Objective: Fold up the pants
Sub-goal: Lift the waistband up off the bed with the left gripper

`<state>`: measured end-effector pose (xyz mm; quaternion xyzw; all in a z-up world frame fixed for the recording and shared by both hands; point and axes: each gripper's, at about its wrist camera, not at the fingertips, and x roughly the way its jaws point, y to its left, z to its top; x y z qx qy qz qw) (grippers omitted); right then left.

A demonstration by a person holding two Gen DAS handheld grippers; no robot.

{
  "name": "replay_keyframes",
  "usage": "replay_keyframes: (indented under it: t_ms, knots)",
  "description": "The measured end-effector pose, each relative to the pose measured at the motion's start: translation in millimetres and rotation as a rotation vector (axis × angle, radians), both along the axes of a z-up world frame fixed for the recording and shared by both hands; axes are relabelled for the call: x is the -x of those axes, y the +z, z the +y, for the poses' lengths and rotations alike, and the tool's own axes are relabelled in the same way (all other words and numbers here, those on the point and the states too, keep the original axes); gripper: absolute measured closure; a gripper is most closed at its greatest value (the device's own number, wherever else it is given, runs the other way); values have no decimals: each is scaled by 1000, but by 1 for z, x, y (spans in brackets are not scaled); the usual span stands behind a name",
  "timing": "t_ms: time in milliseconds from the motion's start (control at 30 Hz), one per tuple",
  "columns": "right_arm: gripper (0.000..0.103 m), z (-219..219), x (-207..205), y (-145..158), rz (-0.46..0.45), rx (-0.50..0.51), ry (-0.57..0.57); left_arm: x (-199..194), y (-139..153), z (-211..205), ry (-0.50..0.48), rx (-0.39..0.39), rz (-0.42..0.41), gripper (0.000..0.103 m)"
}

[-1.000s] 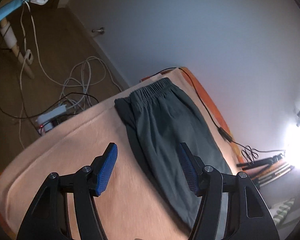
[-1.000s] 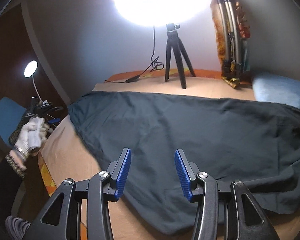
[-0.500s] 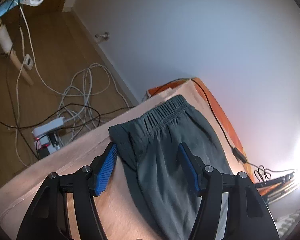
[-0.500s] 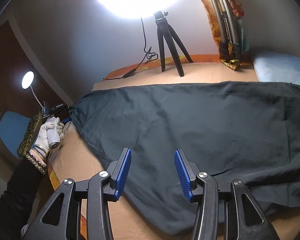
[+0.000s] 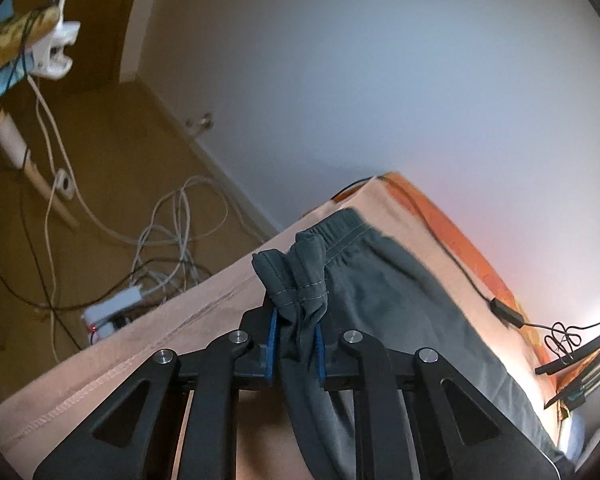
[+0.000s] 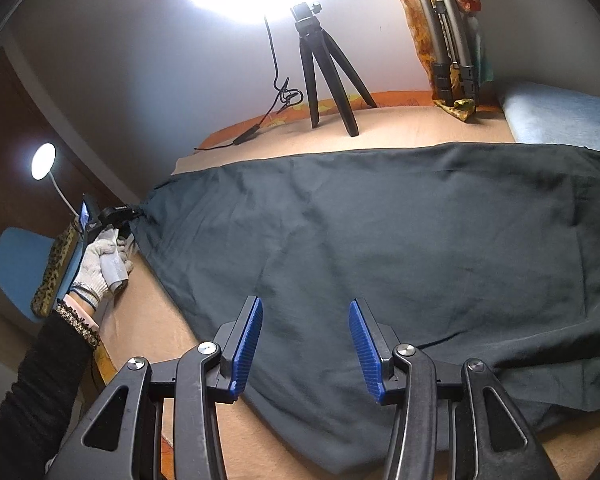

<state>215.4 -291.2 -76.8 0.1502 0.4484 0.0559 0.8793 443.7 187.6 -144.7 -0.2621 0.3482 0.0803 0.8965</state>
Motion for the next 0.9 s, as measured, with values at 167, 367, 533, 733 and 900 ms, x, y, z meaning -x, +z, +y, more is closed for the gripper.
replay_keyframes:
  t_ms: [167,367,533,733,900]
  knots:
    - [55,4,-2,0,-3,7,5,8,31,-22,-72,-68,-83,92]
    - [55,-1,-7,-2,-4,16,-13,24,68,-76,-254,-206,-159,92]
    - [55,-10,-12,-2,-11,3,-36,52,71,-145,-468,-295,-158,92]
    - [54,-18,-23,-3,-23,-32,-47,102,64,-232,-727,-405,-176,92]
    - [54,-23,-35,-7,-16,-128,-17,145,57,-287,-911,-499,-205,92]
